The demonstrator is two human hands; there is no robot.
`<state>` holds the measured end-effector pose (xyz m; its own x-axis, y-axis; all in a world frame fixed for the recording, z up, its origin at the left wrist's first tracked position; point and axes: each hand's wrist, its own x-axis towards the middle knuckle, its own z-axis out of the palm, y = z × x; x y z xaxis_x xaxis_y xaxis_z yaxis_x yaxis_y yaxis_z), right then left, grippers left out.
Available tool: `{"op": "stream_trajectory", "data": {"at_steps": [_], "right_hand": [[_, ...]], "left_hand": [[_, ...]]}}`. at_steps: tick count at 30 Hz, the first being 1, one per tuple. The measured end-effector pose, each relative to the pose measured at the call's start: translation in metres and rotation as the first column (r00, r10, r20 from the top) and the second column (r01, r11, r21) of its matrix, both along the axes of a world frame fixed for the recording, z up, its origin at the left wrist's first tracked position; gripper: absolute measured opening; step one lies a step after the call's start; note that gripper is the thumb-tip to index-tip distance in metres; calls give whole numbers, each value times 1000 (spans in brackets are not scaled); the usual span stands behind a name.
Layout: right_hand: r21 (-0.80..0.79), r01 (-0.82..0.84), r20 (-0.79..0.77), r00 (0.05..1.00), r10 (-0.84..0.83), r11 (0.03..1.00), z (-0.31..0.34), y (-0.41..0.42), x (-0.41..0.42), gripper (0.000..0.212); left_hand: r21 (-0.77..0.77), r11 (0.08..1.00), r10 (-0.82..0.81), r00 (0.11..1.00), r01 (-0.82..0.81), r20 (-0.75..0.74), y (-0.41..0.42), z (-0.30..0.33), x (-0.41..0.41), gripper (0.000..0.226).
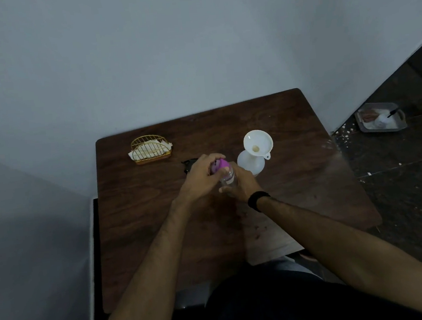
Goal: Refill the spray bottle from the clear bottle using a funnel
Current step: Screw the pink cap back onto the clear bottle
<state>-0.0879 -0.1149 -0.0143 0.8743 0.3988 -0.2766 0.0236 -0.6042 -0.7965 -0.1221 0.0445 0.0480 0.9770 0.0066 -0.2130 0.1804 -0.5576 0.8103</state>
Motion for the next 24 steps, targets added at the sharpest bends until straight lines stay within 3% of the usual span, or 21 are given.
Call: {"op": "stream_trajectory", "data": {"at_steps": [4, 11, 16, 19, 22, 24], "right_hand": [[13, -29, 6, 1000, 29, 999, 4, 1, -1, 60], [-25, -53, -7, 999, 53, 998, 6, -1, 7, 61], [33, -45, -22, 999, 45, 998, 6, -12, 10, 65], [35, -82, -26, 996, 83, 996, 6, -14, 14, 61], [18, -124, -23, 992, 124, 992, 5, -13, 16, 57], [26, -121, -15, 992, 121, 992, 5, -13, 18, 56]], "left_hand": [[238, 965, -98, 993, 110, -61, -9, 10, 7, 46], [450, 876, -150, 984, 176, -92, -20, 28, 18, 61], [367, 896, -218, 968, 248, -121, -19, 36, 22, 84], [391, 909, -89, 984, 144, -155, -25, 34, 22, 96], [567, 823, 125, 984, -31, -128, -36, 34, 26, 74], [599, 799, 137, 985, -48, -103, -41, 37, 28, 55]]}}
